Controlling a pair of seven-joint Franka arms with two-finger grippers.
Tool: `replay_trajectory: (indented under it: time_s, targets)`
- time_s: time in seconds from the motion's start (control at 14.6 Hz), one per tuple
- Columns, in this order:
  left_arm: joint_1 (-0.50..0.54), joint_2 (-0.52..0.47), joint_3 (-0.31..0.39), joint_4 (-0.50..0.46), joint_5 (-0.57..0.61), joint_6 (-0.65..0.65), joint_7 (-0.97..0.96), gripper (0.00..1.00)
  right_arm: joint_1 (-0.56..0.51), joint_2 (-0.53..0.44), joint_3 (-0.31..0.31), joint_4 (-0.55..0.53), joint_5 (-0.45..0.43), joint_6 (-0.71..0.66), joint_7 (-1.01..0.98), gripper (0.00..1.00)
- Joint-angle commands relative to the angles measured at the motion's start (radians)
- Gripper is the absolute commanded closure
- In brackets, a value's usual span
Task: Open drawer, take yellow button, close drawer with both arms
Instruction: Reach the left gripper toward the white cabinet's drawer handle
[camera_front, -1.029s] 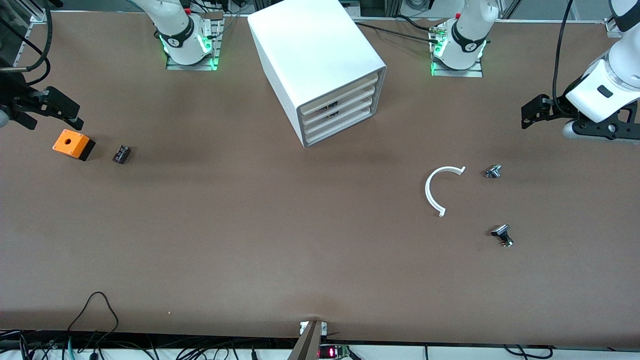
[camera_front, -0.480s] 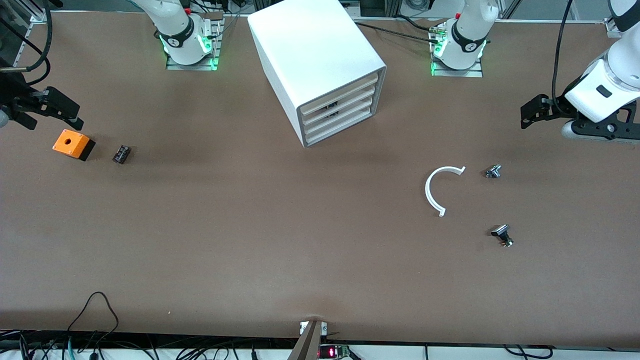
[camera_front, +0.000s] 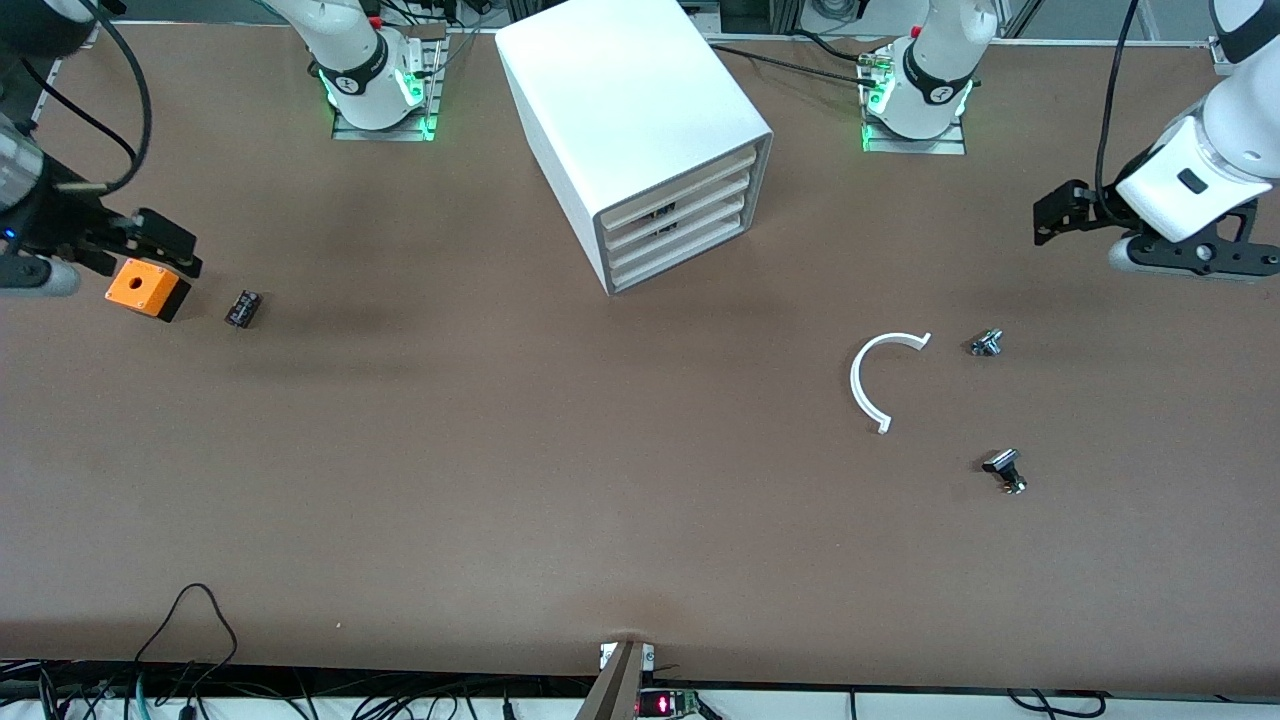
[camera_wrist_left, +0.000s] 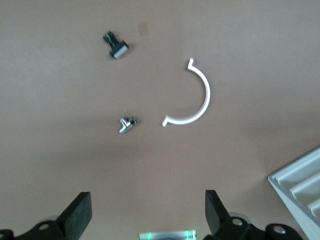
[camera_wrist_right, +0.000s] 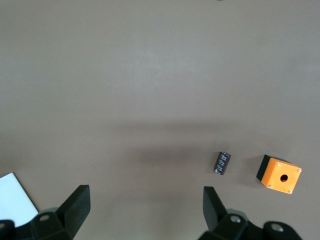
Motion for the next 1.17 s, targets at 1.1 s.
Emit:
replay_trajectory:
  time_s: [1.1]
  targets:
    - [-0.017, 0.251, -0.159, -0.126, -0.694, -0.045, 0.332, 0.02, 0.042, 0.181, 0.009, 0.001, 0.004, 0.104, -0.003, 0.0]
